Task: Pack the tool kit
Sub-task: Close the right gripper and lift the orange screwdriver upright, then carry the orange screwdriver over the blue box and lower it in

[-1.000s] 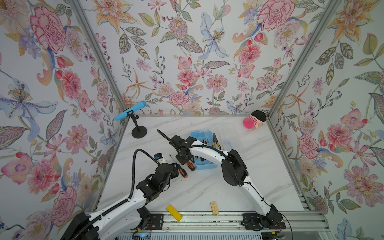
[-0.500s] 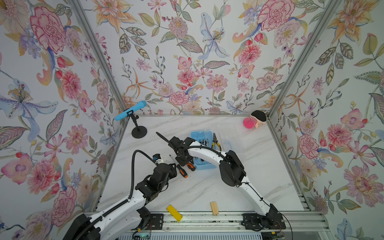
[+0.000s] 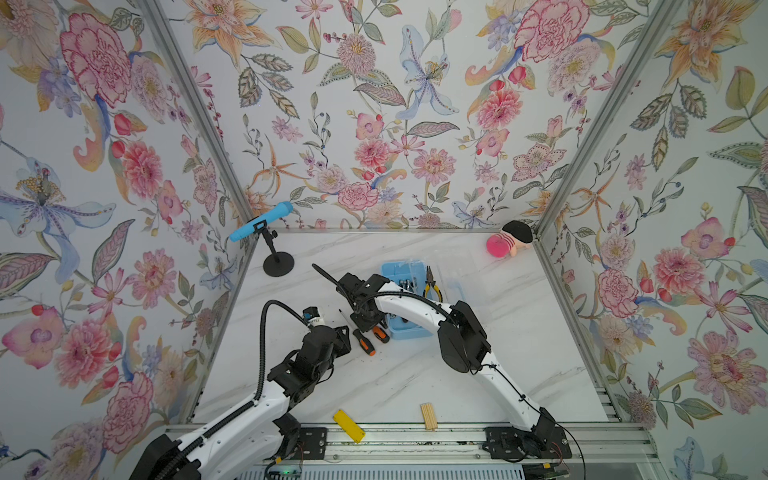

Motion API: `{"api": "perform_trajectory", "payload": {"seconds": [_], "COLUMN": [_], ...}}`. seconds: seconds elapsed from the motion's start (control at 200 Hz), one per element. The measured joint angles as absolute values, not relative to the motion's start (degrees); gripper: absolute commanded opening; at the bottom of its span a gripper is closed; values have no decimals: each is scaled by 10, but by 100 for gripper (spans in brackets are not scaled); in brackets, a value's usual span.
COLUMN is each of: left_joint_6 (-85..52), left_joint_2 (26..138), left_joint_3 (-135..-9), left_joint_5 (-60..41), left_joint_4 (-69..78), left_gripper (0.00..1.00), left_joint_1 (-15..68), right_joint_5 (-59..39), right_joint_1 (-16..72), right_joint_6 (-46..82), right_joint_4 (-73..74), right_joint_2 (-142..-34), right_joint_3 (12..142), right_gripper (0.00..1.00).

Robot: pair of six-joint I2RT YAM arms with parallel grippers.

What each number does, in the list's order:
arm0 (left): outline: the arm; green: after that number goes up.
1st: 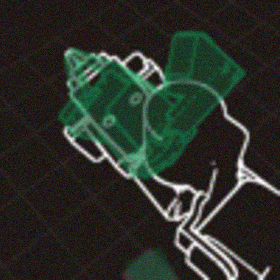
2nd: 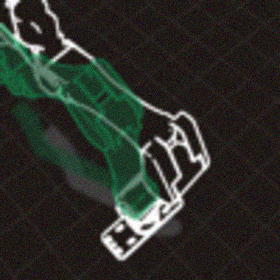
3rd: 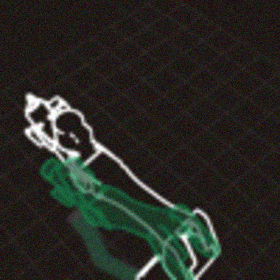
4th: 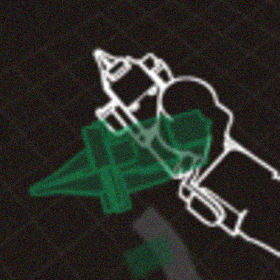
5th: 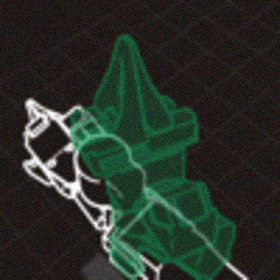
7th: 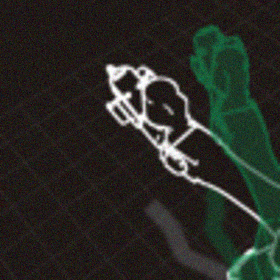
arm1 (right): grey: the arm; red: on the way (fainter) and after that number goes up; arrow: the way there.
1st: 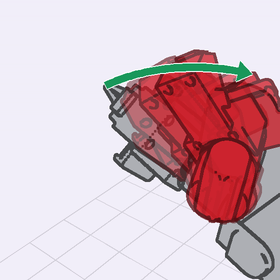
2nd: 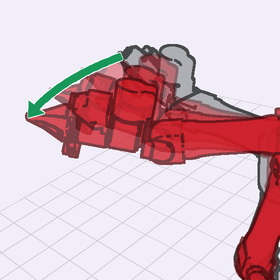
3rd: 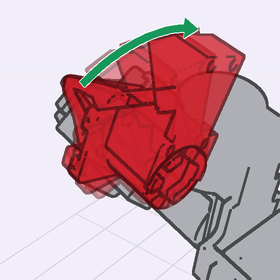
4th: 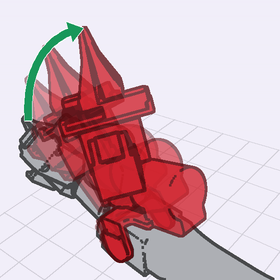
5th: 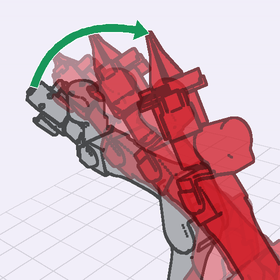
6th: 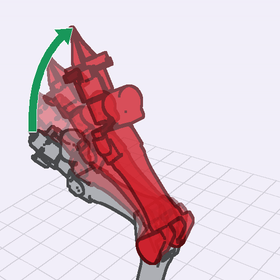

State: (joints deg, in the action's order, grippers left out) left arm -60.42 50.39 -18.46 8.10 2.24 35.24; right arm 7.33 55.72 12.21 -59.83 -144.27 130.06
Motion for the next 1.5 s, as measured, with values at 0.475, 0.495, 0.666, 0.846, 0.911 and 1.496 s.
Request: {"api": "perform_trajectory", "payload": {"seconds": [0.475,0.495,0.666,0.846,0.911,1.496], "left_joint_6": [-575,-574,-567,-563,-563,-563], "left_joint_2": [573,575,593,609,615,640], "left_joint_3": [-258,-260,-273,-273,-273,-273], "left_joint_5": [76,76,72,62,61,47], "left_joint_4": [27,27,29,41,44,62], "left_gripper": [34,34,33,32,32,31], "left_joint_1": [352,352,352,352,352,352], "right_joint_5": [56,55,57,76,82,84], "right_joint_1": [510,507,461,393,377,291], "right_joint_6": [125,126,126,126,126,124], "right_joint_4": [-605,-604,-602,-602,-603,-590], "right_joint_2": [-1354,-1343,-1244,-1149,-1126,-1020], "right_joint_3": [1339,1339,1322,1249,1217,1006], "right_gripper": [0,0,0,0,0,0]}}
